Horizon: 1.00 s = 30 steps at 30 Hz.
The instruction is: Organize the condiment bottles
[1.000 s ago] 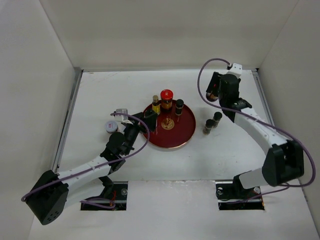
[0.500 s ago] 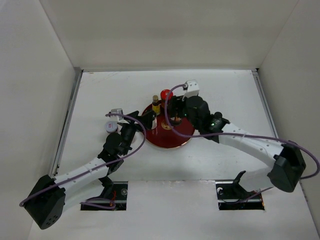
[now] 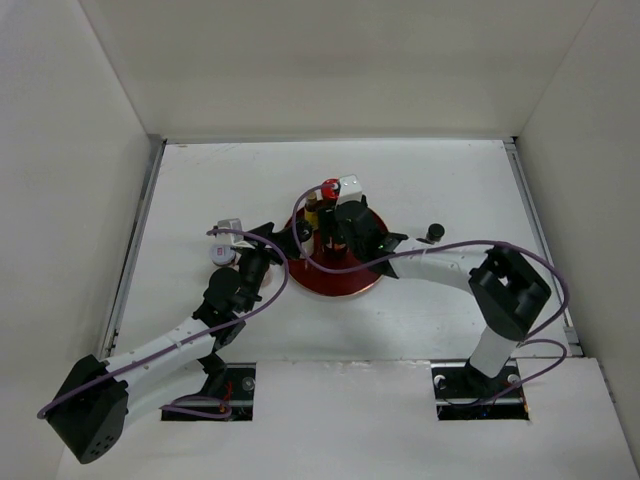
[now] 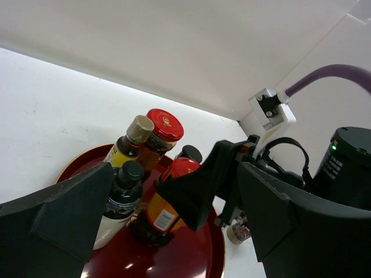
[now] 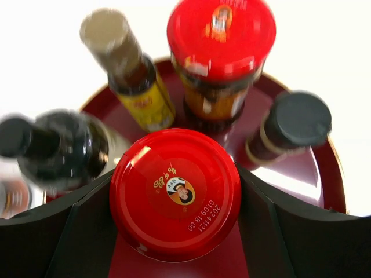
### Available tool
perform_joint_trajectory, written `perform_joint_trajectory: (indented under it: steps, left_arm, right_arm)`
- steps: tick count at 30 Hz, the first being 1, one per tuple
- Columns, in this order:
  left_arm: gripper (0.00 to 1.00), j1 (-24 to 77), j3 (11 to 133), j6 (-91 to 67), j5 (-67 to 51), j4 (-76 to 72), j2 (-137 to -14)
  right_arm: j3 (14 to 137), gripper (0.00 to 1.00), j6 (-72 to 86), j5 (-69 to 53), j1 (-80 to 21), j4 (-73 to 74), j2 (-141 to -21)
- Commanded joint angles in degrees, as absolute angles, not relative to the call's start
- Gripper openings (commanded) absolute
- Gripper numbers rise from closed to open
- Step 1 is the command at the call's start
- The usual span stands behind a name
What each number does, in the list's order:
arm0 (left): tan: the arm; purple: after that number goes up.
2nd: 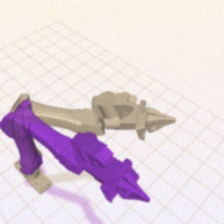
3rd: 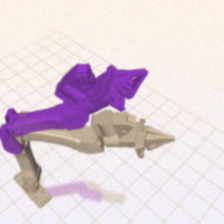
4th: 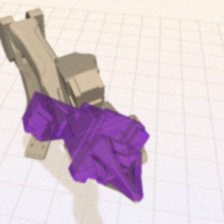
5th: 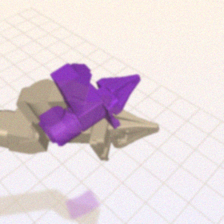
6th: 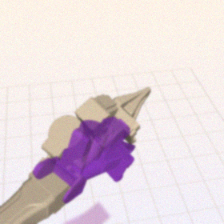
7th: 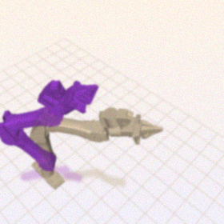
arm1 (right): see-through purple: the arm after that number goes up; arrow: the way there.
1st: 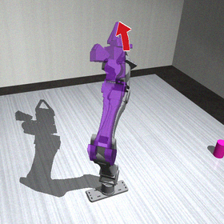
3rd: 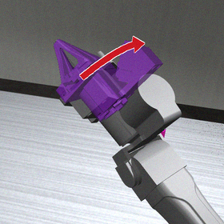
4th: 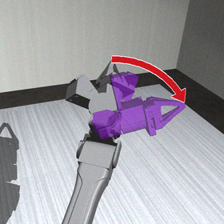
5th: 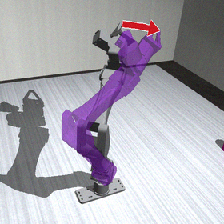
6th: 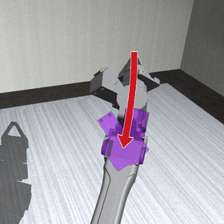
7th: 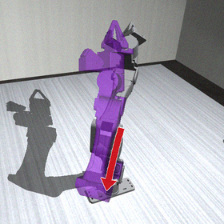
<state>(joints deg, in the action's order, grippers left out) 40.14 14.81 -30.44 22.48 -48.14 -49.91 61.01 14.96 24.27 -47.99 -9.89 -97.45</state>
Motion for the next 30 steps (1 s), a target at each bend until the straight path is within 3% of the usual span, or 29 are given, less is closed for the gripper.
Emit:
perform_joint_trajectory:
  steps: [1, 7, 11, 15, 23, 25, 28, 30]
  left_arm:
    - [0.90, 39.94, 14.24, -30.67, 22.76, -50.18, -48.87]
    - [0.90, 39.94, 14.33, -30.76, 22.41, -50.45, -49.57]
    - [0.90, 39.68, 14.24, -31.02, 22.33, -50.89, -50.53]
    - [0.90, 40.03, 14.41, -31.03, 22.15, -50.89, -50.71]
    - [0.90, 39.86, 14.41, -30.85, 22.15, -51.06, -50.45]
    - [0.90, 39.68, 14.50, -31.11, 22.15, -50.80, -50.89]
    - [0.89, 40.29, 14.85, -30.85, 22.15, -50.54, -50.89]
    - [0.88, 40.30, 15.03, -31.11, 22.06, -50.89, -52.02]
  right_arm:
    - [66.18, 0.48, 13.27, 29.00, -47.77, -23.55, -98.34]
    - [66.62, 0.53, 12.83, 32.60, -47.77, -27.59, -102.21]
    - [65.13, 0.71, 13.09, 33.75, -47.77, -28.12, -101.87]
    - [63.72, 0.81, 12.75, 33.40, -48.91, -27.52, -99.33]
    - [59.34, 0.88, 13.36, 31.64, -49.79, -22.07, -88.26]
    - [56.62, 0.80, 13.97, 32.08, -49.79, -21.10, -84.40]
    - [50.29, 0.45, 16.86, 34.18, -47.69, -18.56, -76.32]
    - [46.69, 0.34, 20.11, 36.81, -44.01, -13.30, -70.95]
